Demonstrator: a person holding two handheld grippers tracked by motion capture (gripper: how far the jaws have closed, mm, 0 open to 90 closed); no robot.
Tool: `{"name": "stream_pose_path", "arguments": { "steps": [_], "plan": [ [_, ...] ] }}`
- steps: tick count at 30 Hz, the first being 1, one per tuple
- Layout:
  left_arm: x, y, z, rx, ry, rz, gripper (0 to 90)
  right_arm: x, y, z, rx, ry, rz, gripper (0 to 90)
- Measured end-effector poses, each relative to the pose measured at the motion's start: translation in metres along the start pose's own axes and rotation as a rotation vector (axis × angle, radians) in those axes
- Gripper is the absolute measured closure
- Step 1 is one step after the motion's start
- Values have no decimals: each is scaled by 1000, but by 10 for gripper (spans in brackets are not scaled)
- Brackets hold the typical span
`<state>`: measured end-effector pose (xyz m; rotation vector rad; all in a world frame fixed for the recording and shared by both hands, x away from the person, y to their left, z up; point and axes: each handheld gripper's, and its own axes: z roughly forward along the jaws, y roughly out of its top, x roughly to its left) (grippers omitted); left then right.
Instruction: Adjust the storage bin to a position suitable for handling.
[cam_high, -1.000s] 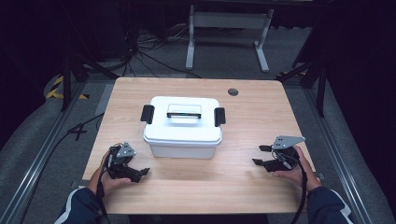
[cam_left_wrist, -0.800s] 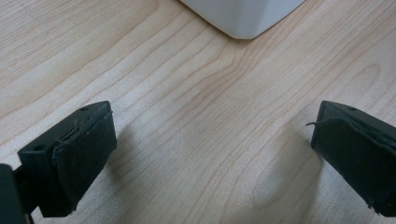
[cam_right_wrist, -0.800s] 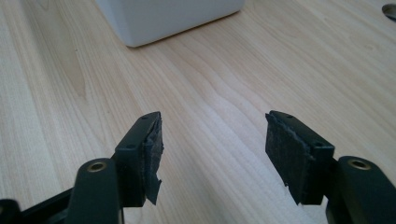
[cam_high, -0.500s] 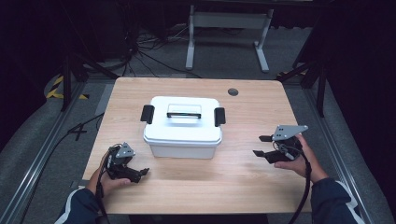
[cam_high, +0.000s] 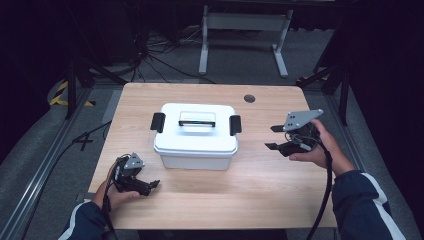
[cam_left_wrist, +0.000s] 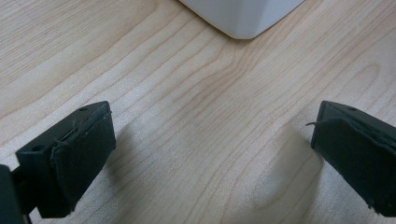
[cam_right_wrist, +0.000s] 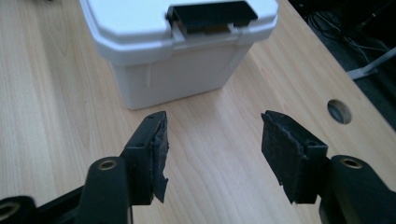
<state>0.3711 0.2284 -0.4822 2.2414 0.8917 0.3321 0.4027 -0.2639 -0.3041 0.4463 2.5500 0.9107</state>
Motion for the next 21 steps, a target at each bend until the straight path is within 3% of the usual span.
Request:
{"name": "stream_pose_path", "arguments": {
  "steps": [12,21],
  "plan": [
    [0,0,0,0,0,1,3,-1,65,13,20,38,-111,436],
    [0,0,0,-2,-2,1,2,4,96,36,56,77,-169,452]
  ]
}}
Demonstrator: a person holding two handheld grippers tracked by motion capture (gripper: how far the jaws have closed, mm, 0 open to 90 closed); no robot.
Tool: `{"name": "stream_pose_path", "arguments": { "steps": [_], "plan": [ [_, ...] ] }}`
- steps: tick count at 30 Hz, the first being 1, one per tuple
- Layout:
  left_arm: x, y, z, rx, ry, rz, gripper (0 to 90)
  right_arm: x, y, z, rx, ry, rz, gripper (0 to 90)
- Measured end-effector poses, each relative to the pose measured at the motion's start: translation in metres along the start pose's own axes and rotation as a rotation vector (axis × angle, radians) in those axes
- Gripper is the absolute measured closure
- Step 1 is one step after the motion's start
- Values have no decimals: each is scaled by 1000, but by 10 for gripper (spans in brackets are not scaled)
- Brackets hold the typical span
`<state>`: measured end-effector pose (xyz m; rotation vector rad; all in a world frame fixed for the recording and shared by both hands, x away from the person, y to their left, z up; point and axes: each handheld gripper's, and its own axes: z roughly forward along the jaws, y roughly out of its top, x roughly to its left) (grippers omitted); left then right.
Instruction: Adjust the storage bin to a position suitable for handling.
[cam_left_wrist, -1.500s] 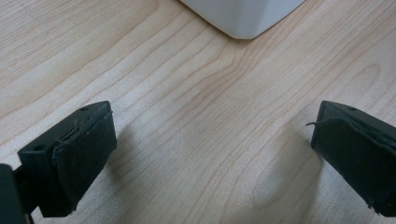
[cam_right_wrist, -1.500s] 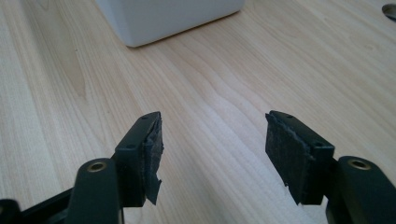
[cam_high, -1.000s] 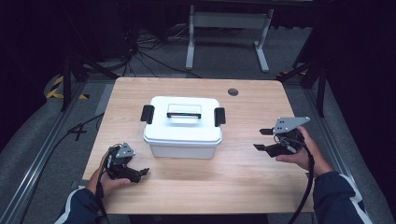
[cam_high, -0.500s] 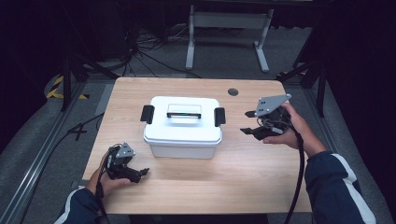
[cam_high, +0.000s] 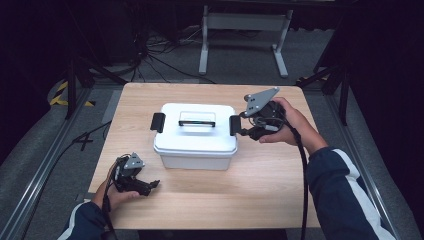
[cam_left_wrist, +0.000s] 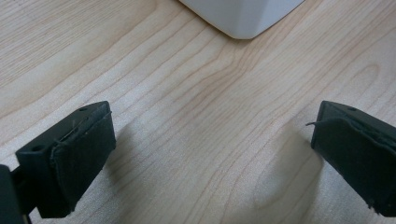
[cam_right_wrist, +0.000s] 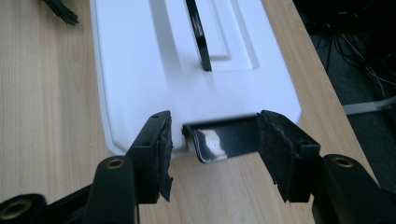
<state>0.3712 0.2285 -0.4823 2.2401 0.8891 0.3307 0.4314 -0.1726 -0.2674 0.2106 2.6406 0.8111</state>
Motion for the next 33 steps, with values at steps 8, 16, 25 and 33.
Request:
{"name": "stream_pose_path", "arguments": {
  "steps": [8,16,25,33],
  "plan": [
    [0,0,0,2,1,0,2,0,31,23,33,35,-41,477],
    [0,0,0,-1,-1,0,2,-3,50,49,101,82,-83,546],
    [0,0,0,0,-1,1,2,-11,68,65,158,75,-65,579],
    [0,0,0,-1,-1,0,2,-4,81,79,179,98,-121,773]
  ]
}}
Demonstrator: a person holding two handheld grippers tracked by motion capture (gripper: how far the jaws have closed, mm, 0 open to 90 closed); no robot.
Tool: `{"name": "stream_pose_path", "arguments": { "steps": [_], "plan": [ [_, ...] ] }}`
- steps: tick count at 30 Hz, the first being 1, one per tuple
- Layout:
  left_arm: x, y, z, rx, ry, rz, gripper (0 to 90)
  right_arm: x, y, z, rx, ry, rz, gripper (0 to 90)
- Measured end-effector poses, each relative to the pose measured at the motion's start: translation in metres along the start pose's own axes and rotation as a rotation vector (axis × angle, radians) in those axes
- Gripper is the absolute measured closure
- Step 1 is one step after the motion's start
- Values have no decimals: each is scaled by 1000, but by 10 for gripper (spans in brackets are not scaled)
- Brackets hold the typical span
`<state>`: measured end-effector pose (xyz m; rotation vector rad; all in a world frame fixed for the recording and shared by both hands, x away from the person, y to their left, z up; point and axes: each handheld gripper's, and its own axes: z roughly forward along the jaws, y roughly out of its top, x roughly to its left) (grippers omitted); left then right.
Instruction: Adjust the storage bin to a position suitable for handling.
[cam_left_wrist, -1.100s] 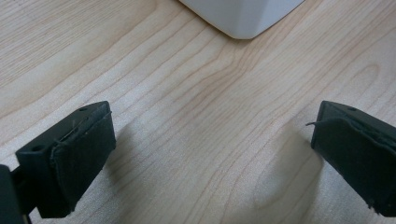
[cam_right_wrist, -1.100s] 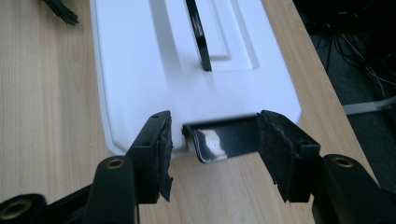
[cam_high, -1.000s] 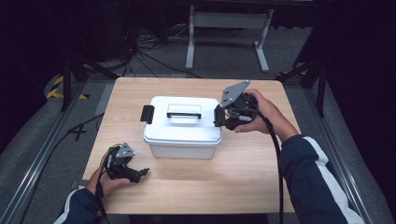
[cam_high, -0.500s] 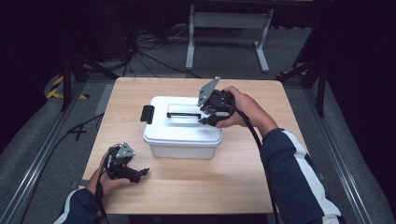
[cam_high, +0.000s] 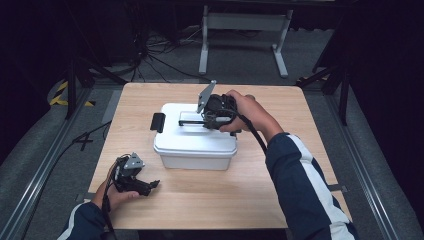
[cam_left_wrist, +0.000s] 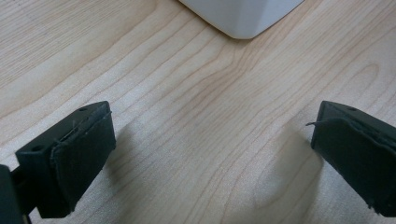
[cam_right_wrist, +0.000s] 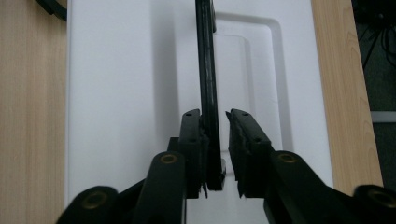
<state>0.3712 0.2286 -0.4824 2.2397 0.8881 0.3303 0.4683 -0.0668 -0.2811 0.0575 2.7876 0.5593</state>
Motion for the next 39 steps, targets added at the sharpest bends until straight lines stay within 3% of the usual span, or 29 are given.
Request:
{"name": "stream_pose_path", "arguments": {
  "steps": [3,6,20,39],
  "plan": [
    [0,0,0,0,0,0,2,2,1,1,-6,-5,-23,827],
    [0,0,0,0,0,0,2,1,0,0,-19,-19,-15,839],
    [0,0,0,0,1,-3,3,1,-1,-8,-54,-34,-31,844],
    [0,0,0,-1,1,-2,4,0,-11,-32,-121,-64,-38,845]
  ]
}}
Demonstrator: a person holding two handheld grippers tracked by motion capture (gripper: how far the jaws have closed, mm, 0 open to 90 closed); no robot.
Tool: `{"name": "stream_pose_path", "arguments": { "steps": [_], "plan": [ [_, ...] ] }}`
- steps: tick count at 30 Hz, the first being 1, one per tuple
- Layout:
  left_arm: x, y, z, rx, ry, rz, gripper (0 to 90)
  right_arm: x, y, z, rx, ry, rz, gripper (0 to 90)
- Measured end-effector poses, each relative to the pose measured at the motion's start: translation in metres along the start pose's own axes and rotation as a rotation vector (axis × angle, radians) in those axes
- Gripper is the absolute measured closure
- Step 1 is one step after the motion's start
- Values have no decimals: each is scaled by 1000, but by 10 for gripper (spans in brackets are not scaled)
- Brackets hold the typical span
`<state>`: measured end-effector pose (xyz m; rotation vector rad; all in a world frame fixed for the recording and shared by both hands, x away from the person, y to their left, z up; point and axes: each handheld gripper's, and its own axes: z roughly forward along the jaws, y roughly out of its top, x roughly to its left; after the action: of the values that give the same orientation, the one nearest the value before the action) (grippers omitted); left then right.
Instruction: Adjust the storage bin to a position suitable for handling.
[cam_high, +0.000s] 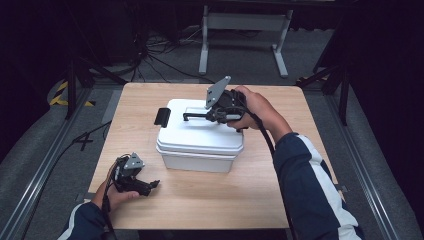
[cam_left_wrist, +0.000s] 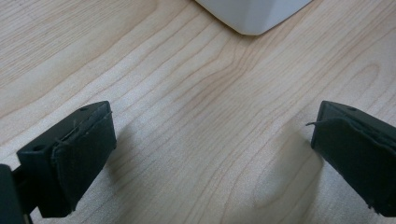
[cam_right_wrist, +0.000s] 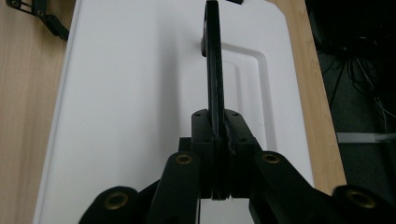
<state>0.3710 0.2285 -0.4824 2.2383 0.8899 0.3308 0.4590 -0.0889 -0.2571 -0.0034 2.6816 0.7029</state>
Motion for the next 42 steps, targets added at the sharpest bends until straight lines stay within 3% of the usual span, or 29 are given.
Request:
{"name": "stream_pose_path", "arguments": {
  "steps": [19,42],
  "plan": [
    [0,0,0,0,2,2,5,1,-17,-33,-42,-40,3,845],
    [0,0,0,0,1,2,4,4,-61,-75,-52,-93,39,845]
  ]
}}
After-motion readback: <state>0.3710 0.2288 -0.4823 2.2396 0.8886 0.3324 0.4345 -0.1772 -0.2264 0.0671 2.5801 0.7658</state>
